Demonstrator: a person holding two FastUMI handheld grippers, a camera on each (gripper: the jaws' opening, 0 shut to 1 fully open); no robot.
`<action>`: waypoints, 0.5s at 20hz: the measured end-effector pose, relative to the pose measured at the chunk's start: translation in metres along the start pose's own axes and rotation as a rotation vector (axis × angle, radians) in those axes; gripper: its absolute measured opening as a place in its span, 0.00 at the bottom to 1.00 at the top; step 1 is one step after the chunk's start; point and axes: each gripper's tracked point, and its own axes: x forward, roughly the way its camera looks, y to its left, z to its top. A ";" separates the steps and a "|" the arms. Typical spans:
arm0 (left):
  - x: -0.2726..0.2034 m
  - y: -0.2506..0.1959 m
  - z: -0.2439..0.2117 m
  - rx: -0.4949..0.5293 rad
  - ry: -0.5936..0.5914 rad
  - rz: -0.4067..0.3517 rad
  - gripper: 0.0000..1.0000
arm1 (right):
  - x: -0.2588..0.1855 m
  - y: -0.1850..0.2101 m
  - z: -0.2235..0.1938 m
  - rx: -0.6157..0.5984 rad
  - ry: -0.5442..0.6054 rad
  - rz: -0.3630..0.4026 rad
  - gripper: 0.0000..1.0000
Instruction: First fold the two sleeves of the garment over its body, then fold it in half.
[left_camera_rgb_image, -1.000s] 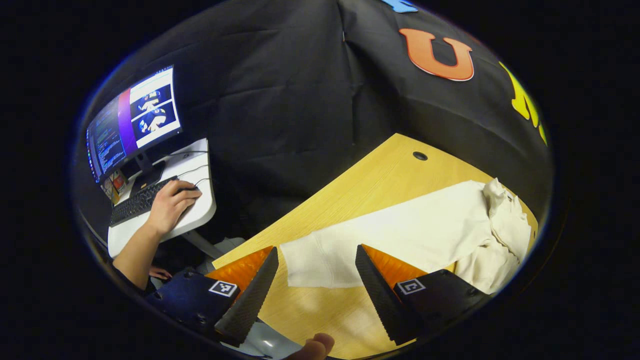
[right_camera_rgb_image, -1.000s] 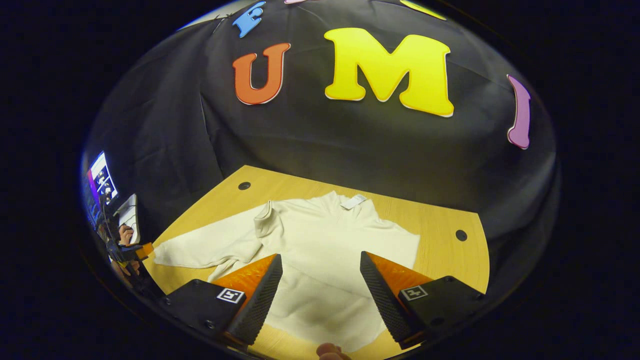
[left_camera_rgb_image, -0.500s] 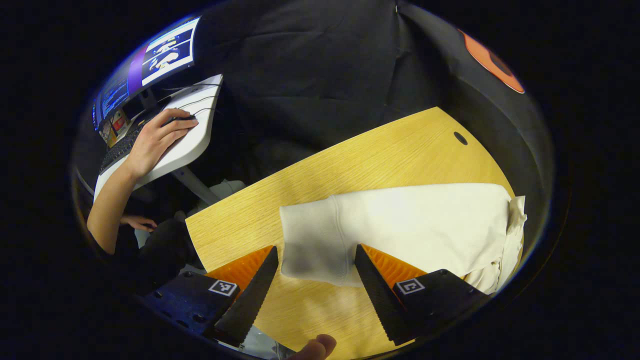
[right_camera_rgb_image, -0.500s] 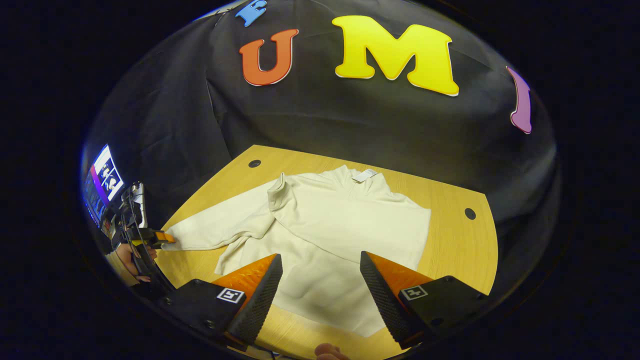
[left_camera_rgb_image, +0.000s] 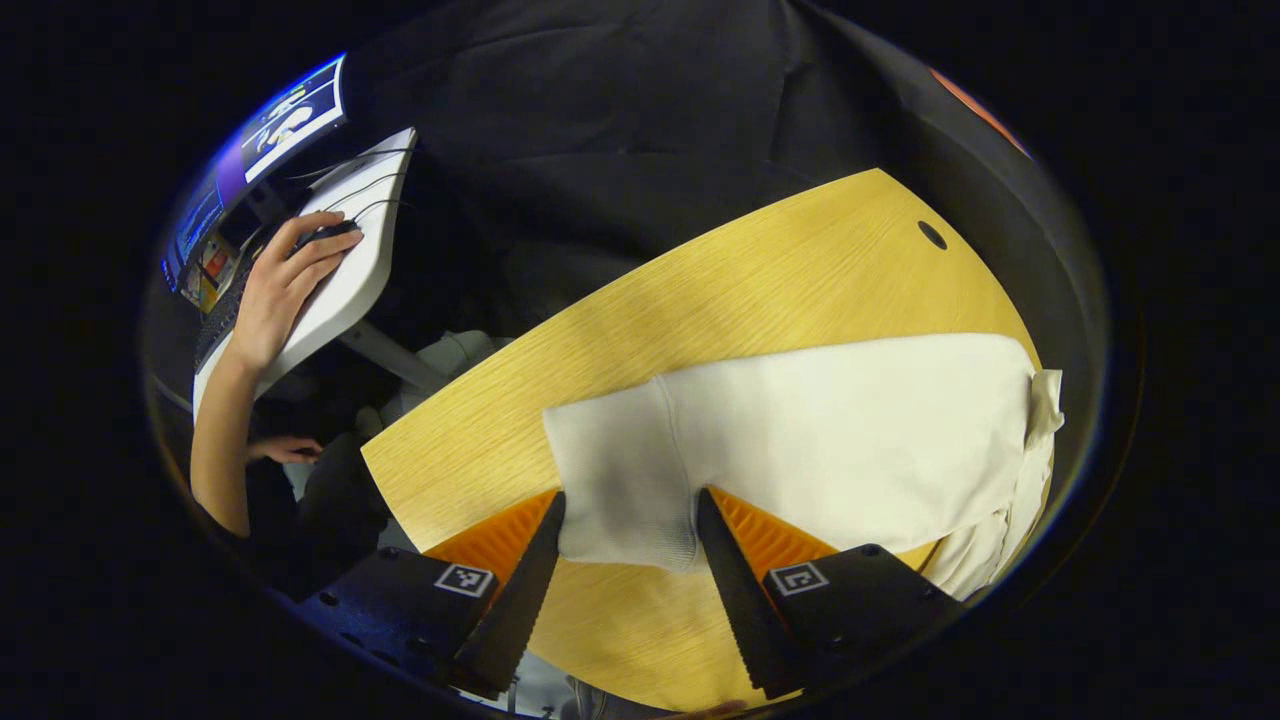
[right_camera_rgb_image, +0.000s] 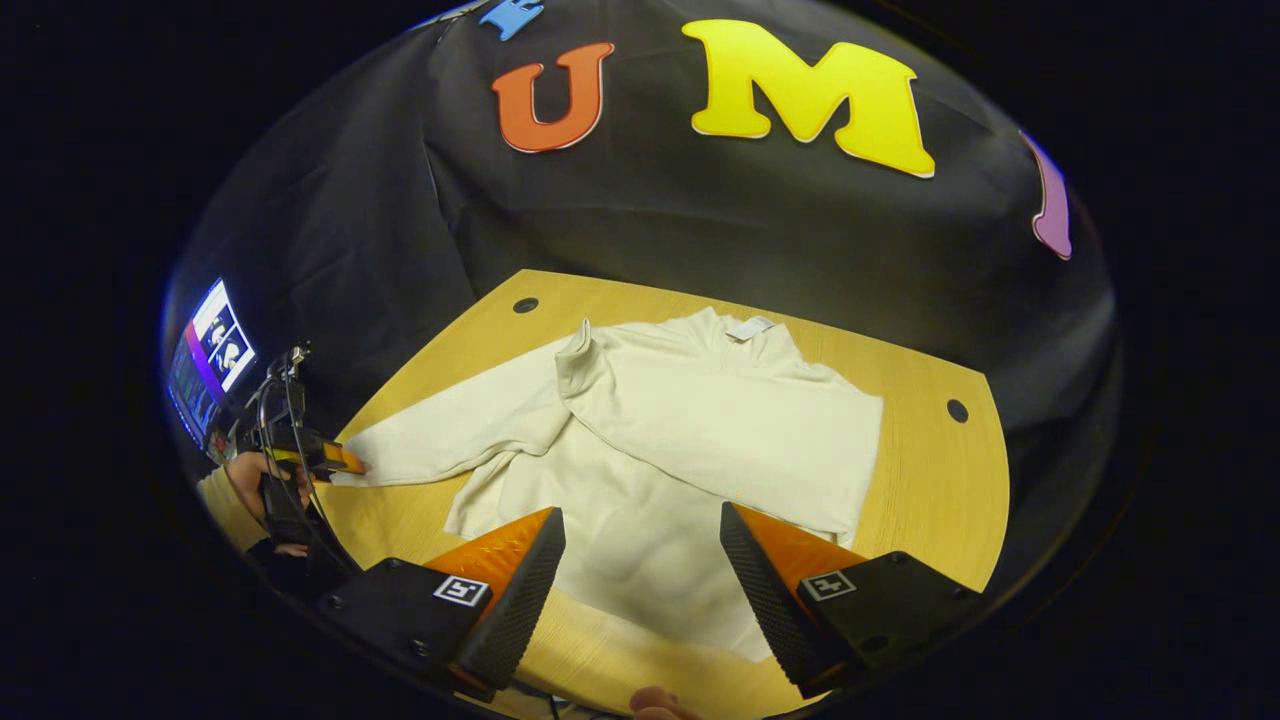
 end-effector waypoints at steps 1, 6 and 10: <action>0.000 0.000 0.001 0.006 0.008 -0.001 0.83 | 0.000 0.000 -0.006 0.017 0.011 0.003 0.97; 0.000 -0.004 0.003 0.005 0.069 0.000 0.71 | -0.006 -0.011 -0.027 0.030 0.033 -0.005 0.94; 0.001 -0.011 0.006 -0.021 0.108 -0.009 0.58 | -0.013 -0.016 -0.031 0.025 0.026 -0.004 0.94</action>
